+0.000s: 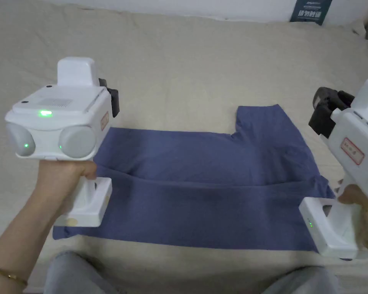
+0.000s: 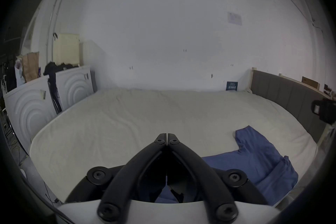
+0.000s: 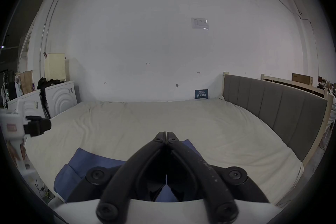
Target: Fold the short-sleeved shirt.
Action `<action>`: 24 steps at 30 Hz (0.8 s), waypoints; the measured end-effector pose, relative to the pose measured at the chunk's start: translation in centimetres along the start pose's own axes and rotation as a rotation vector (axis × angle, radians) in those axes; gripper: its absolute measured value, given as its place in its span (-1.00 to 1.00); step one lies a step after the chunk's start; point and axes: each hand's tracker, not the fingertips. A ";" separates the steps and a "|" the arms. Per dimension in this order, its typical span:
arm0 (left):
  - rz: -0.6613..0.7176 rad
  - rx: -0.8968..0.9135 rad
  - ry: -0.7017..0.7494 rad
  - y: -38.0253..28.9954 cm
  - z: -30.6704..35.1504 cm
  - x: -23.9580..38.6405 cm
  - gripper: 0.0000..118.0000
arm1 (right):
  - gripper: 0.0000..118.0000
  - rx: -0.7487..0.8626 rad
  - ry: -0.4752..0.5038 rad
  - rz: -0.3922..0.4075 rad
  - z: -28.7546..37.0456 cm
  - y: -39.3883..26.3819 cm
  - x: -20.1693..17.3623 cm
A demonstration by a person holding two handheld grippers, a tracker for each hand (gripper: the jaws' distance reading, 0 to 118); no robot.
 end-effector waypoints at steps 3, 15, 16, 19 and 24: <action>-0.029 -0.155 0.024 1.3 -5.0 -1.8 -0.53 | -0.98 -0.018 0.008 0.002 -1.2 -0.3 -0.1; 0.052 -0.747 0.100 -3.9 -23.8 -8.4 1.00 | -0.98 -0.192 0.010 0.013 -8.7 -3.4 -0.3; 0.058 -0.764 0.104 -4.6 -24.7 -8.5 0.98 | -0.98 -0.205 0.003 0.015 -9.2 -3.8 -0.3; 0.060 -0.768 0.098 -5.9 -26.6 -8.6 0.53 | -0.98 -0.241 -0.007 0.022 -10.4 -4.7 0.1; 0.077 -0.760 0.084 -6.6 -27.2 -8.4 -0.06 | -0.98 -0.280 -0.032 0.023 -11.1 -5.6 0.6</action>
